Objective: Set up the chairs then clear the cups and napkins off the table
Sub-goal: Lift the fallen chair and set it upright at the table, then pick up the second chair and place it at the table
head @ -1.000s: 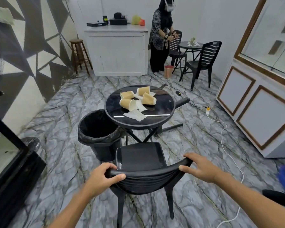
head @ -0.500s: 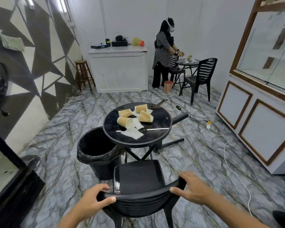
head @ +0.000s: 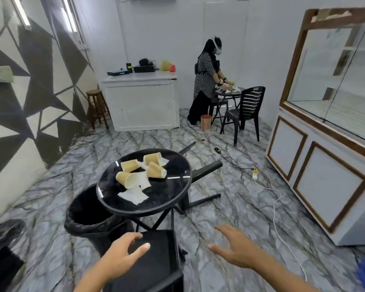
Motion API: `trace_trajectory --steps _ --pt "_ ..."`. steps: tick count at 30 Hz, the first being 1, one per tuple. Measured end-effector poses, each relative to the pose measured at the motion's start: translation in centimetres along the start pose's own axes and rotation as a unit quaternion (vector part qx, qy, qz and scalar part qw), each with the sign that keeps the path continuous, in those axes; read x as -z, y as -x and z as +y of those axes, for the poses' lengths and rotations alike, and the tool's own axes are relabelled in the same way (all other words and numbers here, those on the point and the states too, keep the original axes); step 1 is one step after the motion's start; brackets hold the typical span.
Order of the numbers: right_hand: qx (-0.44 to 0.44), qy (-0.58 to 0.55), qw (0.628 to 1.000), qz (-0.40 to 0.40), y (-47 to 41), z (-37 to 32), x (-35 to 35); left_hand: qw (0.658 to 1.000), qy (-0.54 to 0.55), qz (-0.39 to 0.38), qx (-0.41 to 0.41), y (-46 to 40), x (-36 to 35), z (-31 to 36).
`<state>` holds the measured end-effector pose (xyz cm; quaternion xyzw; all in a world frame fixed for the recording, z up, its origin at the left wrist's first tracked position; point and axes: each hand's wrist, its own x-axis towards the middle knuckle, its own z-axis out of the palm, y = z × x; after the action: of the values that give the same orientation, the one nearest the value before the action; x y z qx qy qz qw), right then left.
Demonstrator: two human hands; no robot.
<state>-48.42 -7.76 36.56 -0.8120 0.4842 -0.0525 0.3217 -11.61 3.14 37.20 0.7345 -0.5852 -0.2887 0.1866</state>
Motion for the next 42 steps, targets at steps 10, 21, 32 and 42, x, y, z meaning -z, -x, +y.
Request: trace_trajectory --steps 10,21,32,42 --pt "-0.007 0.089 0.99 0.106 -4.9 6.1 14.8 0.992 -0.077 -0.043 -0.093 -13.3 -1.9 17.4" --pt "0.017 0.213 0.968 0.129 -18.0 10.7 26.8 0.978 -0.129 -0.029 -0.163 -31.1 -2.5 29.3" --pt "-0.002 0.262 0.957 0.128 -32.3 16.2 35.4 0.972 -0.17 -0.047 -0.154 -48.4 -1.0 33.3" --pt "0.024 0.273 0.954 0.123 -42.8 25.0 42.7 0.972 -0.187 -0.034 -0.135 -62.6 -1.6 38.1"
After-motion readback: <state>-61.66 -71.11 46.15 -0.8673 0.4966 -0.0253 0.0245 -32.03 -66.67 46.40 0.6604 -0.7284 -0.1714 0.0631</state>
